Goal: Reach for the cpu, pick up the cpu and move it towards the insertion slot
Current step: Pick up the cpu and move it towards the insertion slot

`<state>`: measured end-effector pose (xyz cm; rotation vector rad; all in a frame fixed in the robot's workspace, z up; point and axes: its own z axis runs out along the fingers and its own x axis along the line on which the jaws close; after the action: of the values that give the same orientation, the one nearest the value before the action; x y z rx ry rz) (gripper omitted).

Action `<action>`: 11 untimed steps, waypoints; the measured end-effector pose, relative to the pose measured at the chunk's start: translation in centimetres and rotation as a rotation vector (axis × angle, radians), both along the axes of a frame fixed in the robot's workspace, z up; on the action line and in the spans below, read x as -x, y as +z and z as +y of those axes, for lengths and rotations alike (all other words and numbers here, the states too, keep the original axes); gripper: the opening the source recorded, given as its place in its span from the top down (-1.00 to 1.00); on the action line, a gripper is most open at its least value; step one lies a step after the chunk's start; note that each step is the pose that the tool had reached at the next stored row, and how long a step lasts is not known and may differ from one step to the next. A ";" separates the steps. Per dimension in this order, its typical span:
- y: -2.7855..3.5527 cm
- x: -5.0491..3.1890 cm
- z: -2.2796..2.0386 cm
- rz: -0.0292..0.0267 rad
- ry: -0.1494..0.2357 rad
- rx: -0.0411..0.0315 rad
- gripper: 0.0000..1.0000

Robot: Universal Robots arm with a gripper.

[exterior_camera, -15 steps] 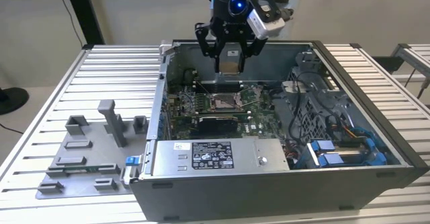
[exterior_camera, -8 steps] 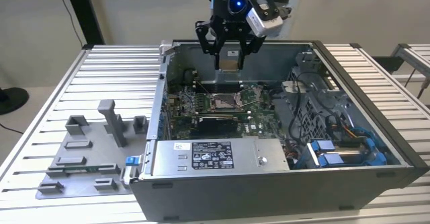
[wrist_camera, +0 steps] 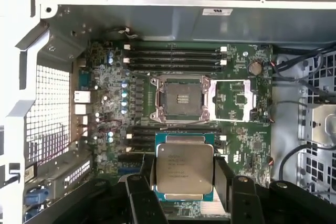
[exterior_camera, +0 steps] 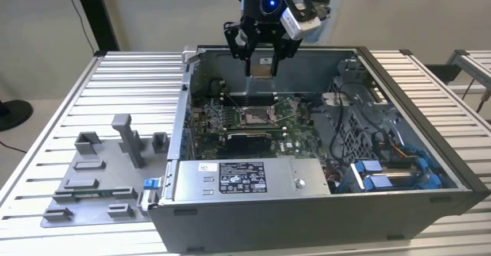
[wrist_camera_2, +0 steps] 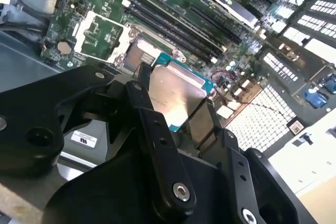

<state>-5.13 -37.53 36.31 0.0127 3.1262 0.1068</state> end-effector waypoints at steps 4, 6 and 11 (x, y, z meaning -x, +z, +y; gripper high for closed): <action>-0.09 -0.15 0.42 0.0000 0.002 -0.0089 1.00; -0.12 -0.32 0.58 0.0000 0.003 -0.0139 1.00; -0.21 -0.97 0.94 -0.0001 0.004 -0.0288 1.00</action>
<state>-4.16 -36.59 36.10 0.0062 3.1246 0.1519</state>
